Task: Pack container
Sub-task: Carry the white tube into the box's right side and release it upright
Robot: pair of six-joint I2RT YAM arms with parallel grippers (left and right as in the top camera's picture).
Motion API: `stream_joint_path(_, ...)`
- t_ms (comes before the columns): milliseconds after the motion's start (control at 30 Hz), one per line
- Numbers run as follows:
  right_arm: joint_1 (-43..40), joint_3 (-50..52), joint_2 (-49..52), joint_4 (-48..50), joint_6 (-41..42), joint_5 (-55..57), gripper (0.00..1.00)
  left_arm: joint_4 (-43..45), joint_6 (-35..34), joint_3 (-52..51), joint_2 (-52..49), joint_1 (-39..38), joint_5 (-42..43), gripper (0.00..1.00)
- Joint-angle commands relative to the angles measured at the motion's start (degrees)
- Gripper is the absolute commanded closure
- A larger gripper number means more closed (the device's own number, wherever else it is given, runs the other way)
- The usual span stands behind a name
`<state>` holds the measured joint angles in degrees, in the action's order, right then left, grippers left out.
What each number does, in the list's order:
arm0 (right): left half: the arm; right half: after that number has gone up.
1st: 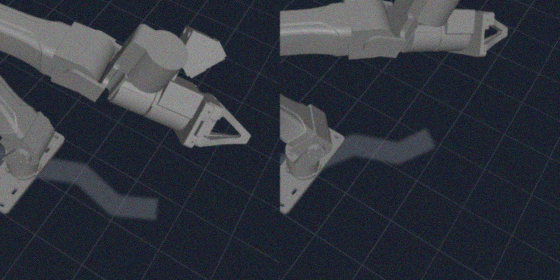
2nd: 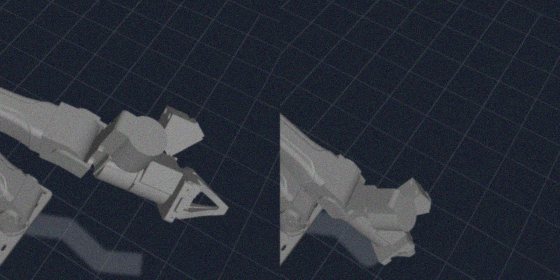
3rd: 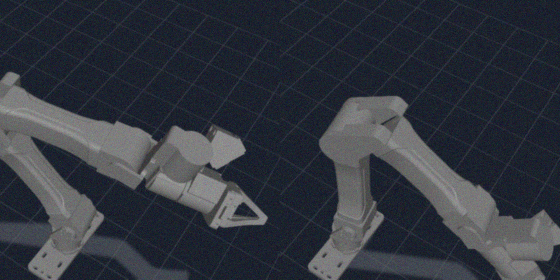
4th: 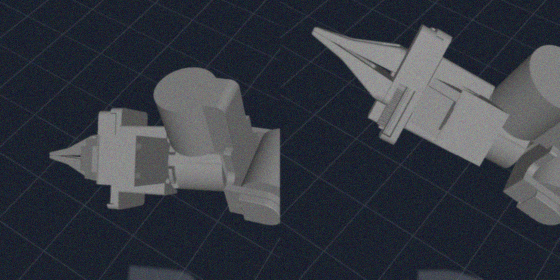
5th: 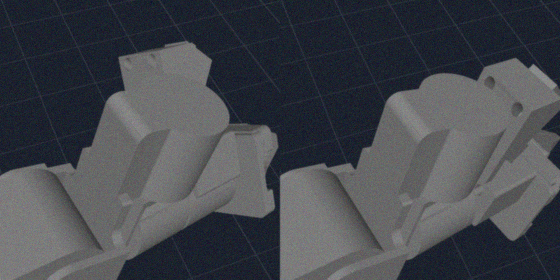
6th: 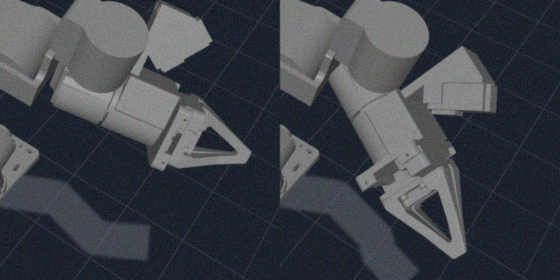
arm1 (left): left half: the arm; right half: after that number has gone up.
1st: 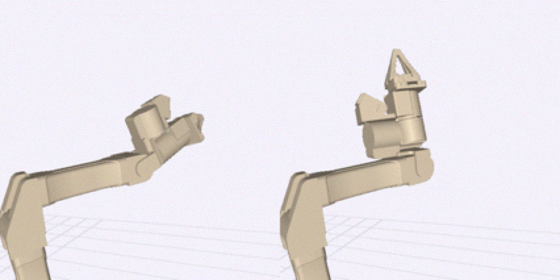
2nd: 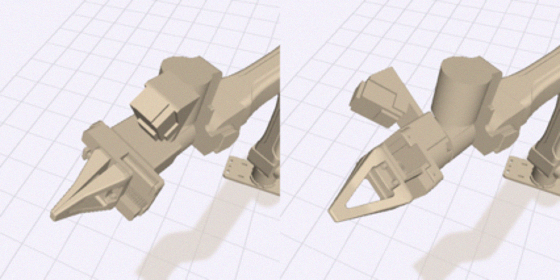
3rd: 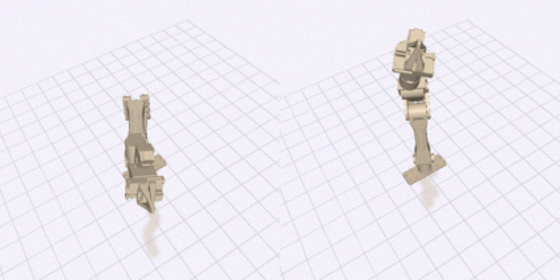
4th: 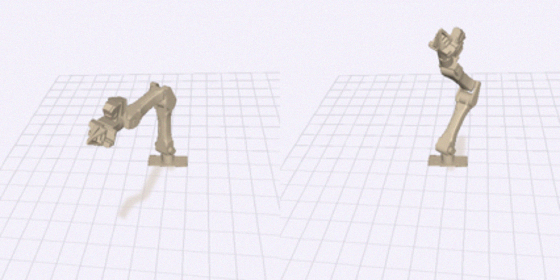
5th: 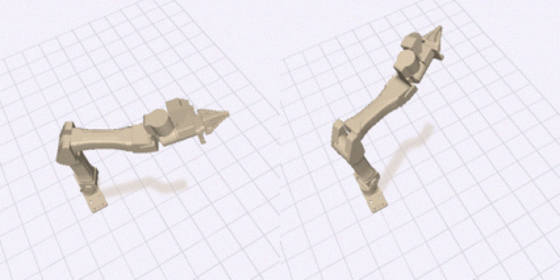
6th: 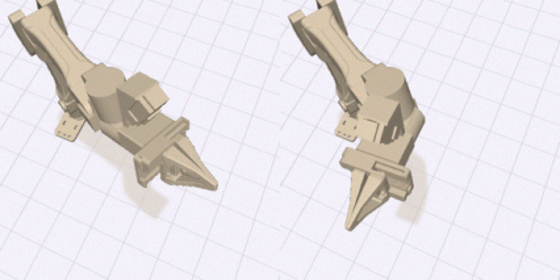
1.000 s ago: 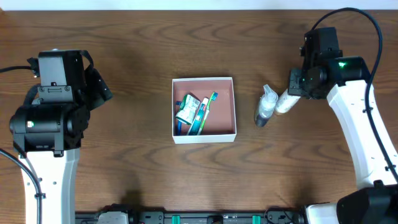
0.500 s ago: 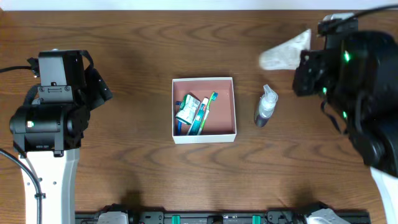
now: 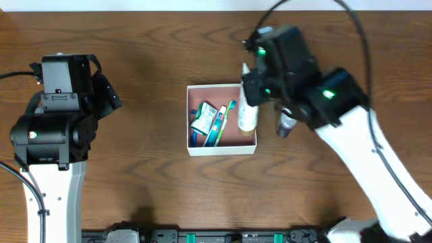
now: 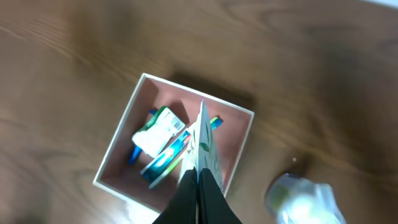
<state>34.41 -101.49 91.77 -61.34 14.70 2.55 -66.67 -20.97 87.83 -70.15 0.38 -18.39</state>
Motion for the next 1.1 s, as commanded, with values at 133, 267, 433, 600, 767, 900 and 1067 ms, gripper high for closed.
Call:
stream_joint_path(133,0.3,-0.5,6.3,2.0,1.1,1.5,0.99,-0.2,0.1,0.4,-0.2,0.3,-0.8,0.02)
stream_joint_path(267,0.3,-0.5,8.8,2.3,1.1,5.9,0.99,-0.2,0.1,0.4,-0.2,0.3,-0.8,0.02)
stream_joint_path(433,0.3,-0.5,10.9,4.7,1.2,9.3,0.99,-0.2,0.1,0.4,-0.2,0.3,-0.8,0.02)
stream_joint_path(600,0.3,-0.4,12.5,5.6,1.2,10.1,0.99,-0.2,0.1,0.4,-0.2,0.3,-0.8,0.02)
stream_joint_path(767,0.3,-0.2,13.4,3.5,4.2,10.1,0.99,-0.2,0.1,0.4,-0.2,0.3,-0.8,0.02)
stream_joint_path(900,0.3,0.1,13.4,3.5,4.2,10.1,0.81,-0.2,0.1,0.4,-0.2,0.3,-0.8,0.02)
stream_joint_path(1067,0.3,0.1,13.4,3.5,4.2,10.1,0.74,-0.2,0.1,0.4,-0.2,0.3,-0.8,0.02)
